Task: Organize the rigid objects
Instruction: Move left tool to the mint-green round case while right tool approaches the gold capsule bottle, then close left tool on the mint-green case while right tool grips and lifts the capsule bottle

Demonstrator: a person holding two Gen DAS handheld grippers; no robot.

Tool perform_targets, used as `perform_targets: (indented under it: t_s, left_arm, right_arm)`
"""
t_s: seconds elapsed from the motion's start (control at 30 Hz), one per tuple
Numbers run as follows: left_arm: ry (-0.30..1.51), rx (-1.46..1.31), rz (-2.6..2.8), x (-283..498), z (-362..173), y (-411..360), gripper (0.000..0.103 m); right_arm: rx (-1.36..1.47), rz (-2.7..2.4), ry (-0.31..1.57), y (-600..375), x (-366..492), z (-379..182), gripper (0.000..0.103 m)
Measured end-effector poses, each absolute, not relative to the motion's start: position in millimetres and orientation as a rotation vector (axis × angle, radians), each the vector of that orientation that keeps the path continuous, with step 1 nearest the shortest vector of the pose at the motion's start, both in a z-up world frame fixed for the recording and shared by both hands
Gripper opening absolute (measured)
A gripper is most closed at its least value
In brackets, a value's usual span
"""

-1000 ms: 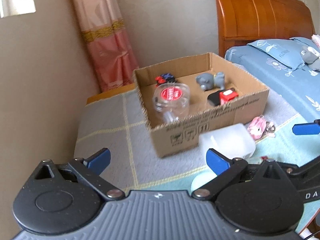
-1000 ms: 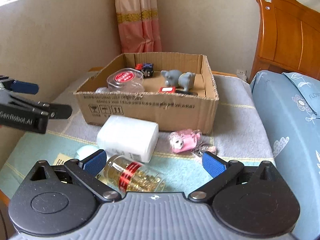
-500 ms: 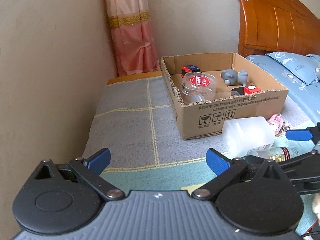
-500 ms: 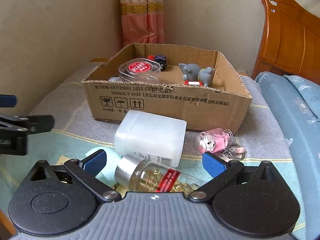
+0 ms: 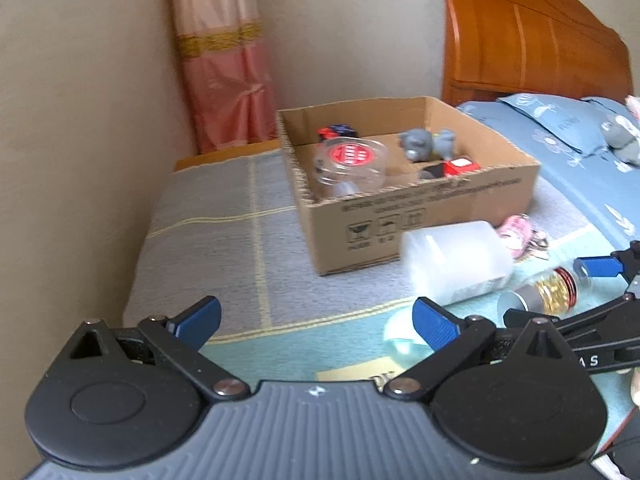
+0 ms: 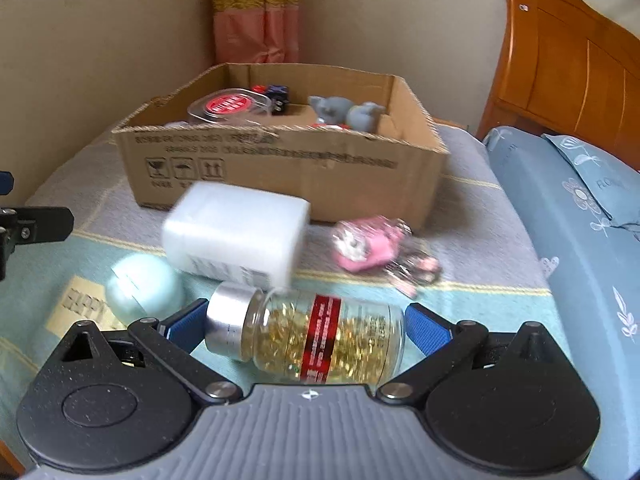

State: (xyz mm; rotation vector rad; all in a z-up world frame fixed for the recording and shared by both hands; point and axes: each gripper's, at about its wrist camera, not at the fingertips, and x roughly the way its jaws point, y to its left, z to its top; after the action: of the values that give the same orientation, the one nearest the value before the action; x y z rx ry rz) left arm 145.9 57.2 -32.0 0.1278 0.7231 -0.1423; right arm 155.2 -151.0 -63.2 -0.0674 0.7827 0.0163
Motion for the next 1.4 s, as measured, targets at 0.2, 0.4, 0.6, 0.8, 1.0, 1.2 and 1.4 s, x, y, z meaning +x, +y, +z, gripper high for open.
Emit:
perform_targets:
  t_s: [0.2, 0.4, 0.6, 0.8, 1.0, 1.2, 1.4]
  left_arm:
    - [0.741, 0.150, -0.233, 146, -37, 38, 0.101]
    - [0.792, 0.189, -0.333, 147, -51, 19, 0.101]
    - [0.850, 0.209, -0.370, 156, -70, 13, 0.101]
    - [0.911, 0.179, -0.384, 165, -86, 14, 0.100]
    - [0.884, 0.175, -0.381, 166, -87, 13, 0.102]
    - [0.860, 0.175, -0.391, 167, -89, 15, 0.102]
    - [0.836, 0.181, -0.418, 165, -89, 16, 0.098]
  right_arm:
    - [-0.055, 0.020, 0.843, -172, 153, -79, 0.103]
    - [-0.062, 0.085, 0.831, -182, 150, -83, 0.103]
    - [-0.076, 0.124, 0.800, -187, 146, -86, 0.103]
    - [-0.081, 0.137, 0.783, -188, 145, -86, 0.103]
    - [-0.083, 0.144, 0.776, -190, 144, -86, 0.103]
    - [-0.083, 0.144, 0.778, -189, 145, -86, 0.103]
    - [-0.085, 0.147, 0.775, -189, 145, -86, 0.103]
